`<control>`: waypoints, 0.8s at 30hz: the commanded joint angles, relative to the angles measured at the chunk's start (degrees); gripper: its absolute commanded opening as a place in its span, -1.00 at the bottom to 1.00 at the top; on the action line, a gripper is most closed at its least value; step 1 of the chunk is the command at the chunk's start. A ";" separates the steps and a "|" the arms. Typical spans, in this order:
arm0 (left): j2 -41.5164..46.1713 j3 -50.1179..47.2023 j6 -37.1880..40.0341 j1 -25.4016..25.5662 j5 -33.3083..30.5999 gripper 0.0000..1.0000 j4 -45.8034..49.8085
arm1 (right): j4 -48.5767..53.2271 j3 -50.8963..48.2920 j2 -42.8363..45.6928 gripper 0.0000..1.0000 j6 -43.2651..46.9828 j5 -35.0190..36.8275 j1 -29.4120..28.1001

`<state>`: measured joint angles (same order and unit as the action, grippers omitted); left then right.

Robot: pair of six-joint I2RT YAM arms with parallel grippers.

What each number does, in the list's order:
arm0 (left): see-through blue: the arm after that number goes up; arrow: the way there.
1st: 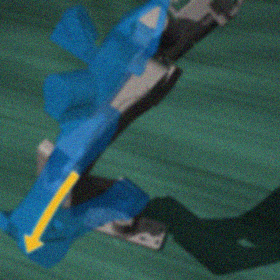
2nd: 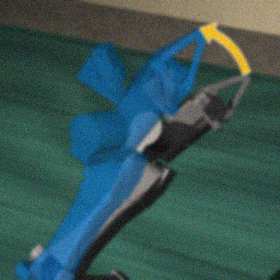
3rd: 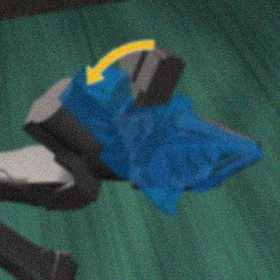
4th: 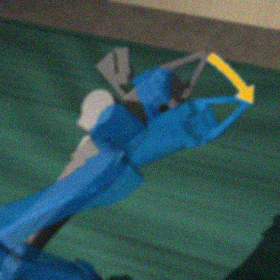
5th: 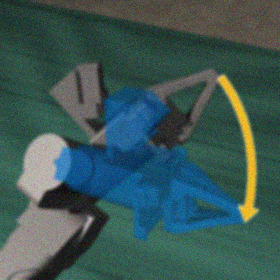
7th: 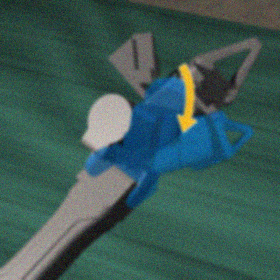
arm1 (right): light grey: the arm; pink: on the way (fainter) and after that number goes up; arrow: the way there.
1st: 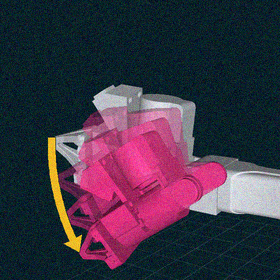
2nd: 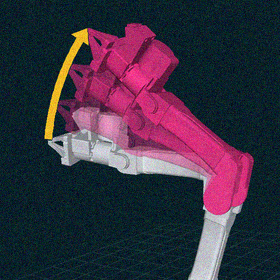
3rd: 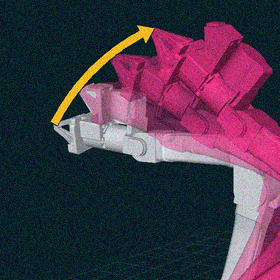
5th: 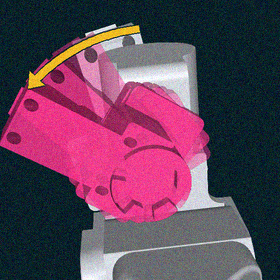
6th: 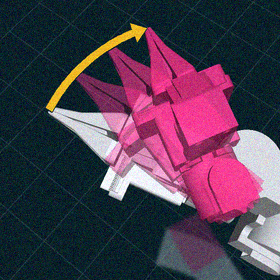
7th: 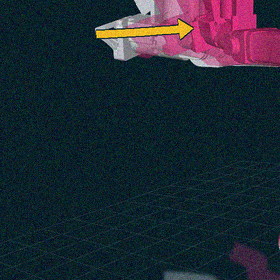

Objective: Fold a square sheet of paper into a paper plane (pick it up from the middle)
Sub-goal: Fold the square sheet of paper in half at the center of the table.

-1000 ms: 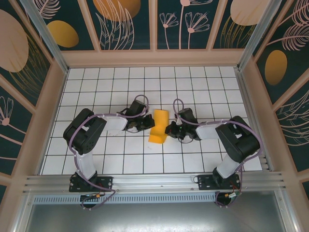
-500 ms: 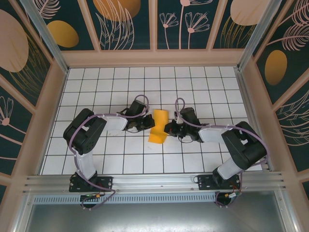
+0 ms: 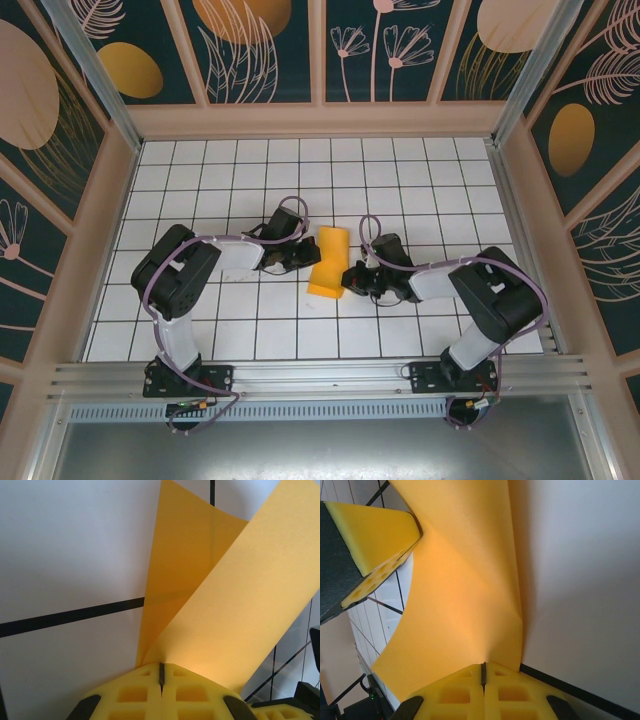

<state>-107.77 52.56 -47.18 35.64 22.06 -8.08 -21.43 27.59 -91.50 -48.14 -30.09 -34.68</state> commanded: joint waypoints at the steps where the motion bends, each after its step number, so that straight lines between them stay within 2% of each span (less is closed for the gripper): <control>1: -2.45 -1.49 1.11 0.40 -0.58 -1.00 2.76 | 0.96 1.12 4.43 -1.00 0.55 -0.64 -1.55; 5: -2.51 -1.50 1.12 0.40 -0.53 -1.00 2.68 | -1.52 0.35 5.53 -1.00 -0.62 -1.30 -2.39; 15: -2.60 -1.31 1.30 0.40 -0.38 -1.00 2.83 | -3.35 -4.28 0.20 -1.00 -0.97 -0.06 -3.12; 24: -2.76 -1.32 1.36 0.40 -0.38 -1.00 2.83 | -1.54 -2.56 6.09 -1.00 -0.25 -0.54 -3.79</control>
<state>-107.87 52.56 -46.76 35.64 22.26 -8.34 -23.33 24.32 -88.36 -48.80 -30.06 -37.67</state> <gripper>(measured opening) 0.052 0.050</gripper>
